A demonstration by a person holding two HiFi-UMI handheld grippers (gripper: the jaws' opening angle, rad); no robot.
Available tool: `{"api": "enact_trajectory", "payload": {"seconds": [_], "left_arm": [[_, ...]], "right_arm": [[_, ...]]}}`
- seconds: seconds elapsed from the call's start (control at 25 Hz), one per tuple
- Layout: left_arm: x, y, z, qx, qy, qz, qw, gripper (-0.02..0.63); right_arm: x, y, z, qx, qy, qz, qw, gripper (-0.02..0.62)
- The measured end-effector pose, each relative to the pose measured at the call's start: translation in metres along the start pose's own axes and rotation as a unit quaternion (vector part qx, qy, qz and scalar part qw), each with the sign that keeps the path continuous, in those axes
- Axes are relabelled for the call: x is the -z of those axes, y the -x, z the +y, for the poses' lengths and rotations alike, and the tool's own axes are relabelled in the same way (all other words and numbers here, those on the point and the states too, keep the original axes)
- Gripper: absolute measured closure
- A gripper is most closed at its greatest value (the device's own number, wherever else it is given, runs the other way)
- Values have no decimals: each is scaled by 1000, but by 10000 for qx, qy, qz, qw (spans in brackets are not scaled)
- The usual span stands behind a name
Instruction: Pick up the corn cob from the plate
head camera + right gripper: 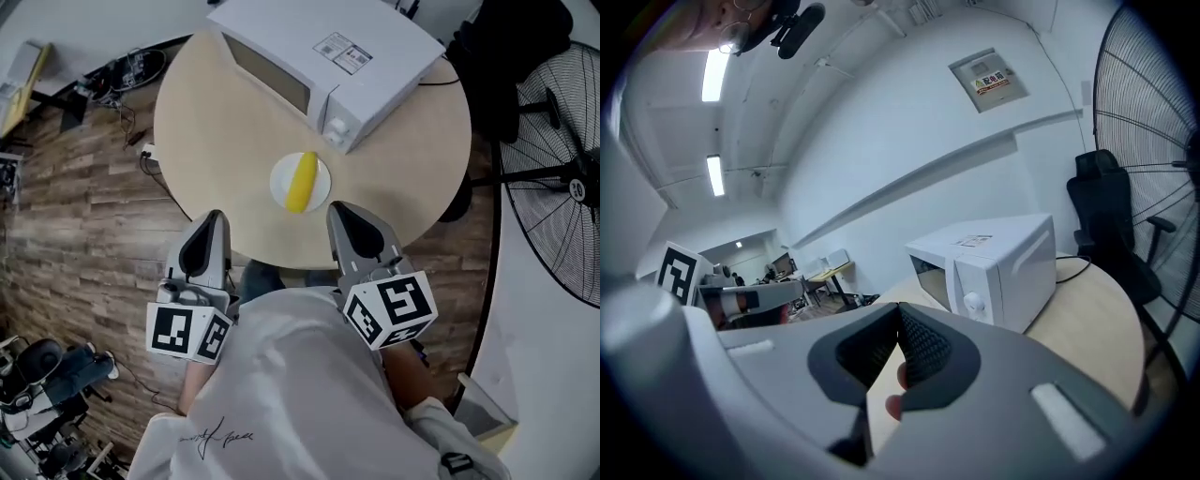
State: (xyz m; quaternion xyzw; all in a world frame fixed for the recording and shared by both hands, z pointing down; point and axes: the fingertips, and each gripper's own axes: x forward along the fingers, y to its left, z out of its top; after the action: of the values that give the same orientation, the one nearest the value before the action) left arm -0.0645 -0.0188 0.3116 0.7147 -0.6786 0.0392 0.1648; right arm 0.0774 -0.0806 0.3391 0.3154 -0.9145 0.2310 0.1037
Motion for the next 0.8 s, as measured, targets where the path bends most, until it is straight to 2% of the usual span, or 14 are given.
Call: {"api": "enact_trajectory", "payload": {"seconds": [0.32, 0.64, 0.8], "left_arm": [[-13, -19, 30, 538, -153, 114, 9984, 612], [-20, -28, 50, 958, -143, 182, 9951, 614], [-20, -33, 55, 1120, -403, 244, 9926, 614]], "right_arm": [[-5, -26, 9, 570, -160, -64, 9982, 575], [-4, -42, 16, 985, -271, -53, 9948, 565], [-1, -49, 19, 1147, -313, -27, 9929, 561]]}}
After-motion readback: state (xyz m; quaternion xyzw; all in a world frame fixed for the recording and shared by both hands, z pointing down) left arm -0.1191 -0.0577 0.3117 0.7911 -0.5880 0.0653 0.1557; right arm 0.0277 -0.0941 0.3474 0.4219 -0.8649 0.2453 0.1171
